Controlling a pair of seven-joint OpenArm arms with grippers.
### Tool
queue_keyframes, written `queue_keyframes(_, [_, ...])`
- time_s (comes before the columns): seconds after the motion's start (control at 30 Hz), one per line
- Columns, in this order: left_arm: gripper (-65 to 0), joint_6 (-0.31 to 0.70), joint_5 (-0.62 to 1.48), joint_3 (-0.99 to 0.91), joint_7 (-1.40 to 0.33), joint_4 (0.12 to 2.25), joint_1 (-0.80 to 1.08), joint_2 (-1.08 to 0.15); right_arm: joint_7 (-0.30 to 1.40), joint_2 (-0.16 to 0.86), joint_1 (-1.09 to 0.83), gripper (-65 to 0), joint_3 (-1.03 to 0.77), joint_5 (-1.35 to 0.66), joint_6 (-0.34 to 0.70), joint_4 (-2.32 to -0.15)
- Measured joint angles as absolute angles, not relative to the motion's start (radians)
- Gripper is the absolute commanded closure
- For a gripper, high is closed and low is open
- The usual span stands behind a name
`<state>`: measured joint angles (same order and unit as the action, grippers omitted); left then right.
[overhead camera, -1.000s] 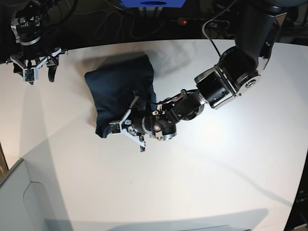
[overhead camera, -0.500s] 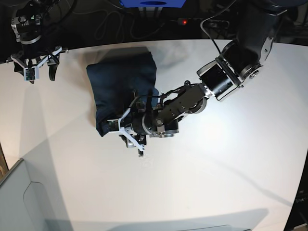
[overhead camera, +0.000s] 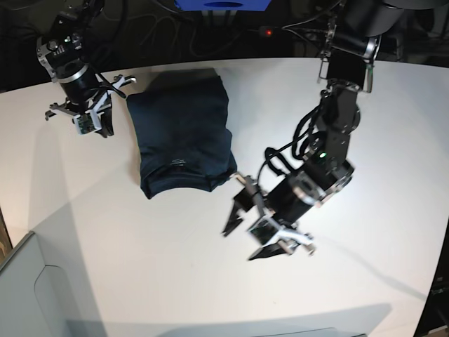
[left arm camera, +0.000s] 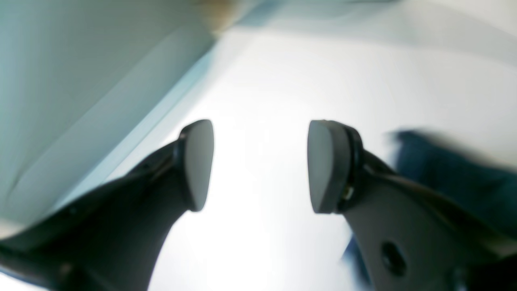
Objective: Fold the T-shirt properly
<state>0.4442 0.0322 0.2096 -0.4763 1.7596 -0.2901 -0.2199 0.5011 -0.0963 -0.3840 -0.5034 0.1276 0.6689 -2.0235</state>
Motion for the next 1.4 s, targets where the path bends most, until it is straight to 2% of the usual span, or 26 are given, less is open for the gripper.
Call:
queue_keyframes(0.23, [-35.4, 0.446, 0.035, -0.212, -0.487, 1.845, 0.032, -0.243, 0.497, -0.096, -0.427, -0.1, -0.347, 0.127, 0.669, -2.01])
queue_keyframes(0.47, [-35.4, 0.453, 0.036, -0.384, -0.495, 1.848, 0.192, -0.175, 0.486, -0.058, -0.425, -0.1, -0.34, 0.123, 0.669, -1.821])
queue_keyframes(0.63, [-35.4, 0.45, 0.04, -0.418, -0.483, 1.849, 0.205, -0.171, 0.487, -0.037, -0.427, -0.1, -0.348, 0.123, 0.669, -1.769])
queue_keyframes(0.83, [-35.4, 0.45, 0.039, -0.423, -0.485, 1.85, 0.252, -0.159, 0.466, -0.039, -0.432, -0.1, -0.339, 0.126, 0.669, -1.972])
queue_keyframes(1.0, [-35.4, 0.45, 0.037, -0.422, -0.483, 1.85, 0.252, -0.158, 0.468, -0.047, -0.463, -0.1, -0.184, 0.123, 0.669, -2.033])
queue_keyframes(1.17, [-35.4, 0.45, 0.032, -0.422, -0.487, 1.85, 0.271, -0.157, 0.466, -0.047, -0.459, -0.1, -0.044, 0.125, 0.669, -1.968])
queue_keyframes(1.4, [-35.4, 0.453, 0.032, -0.501, -0.485, 1.85, 0.288, -0.124, 0.449, -0.04, -0.416, -0.1, -0.025, 0.131, 0.669, -1.763])
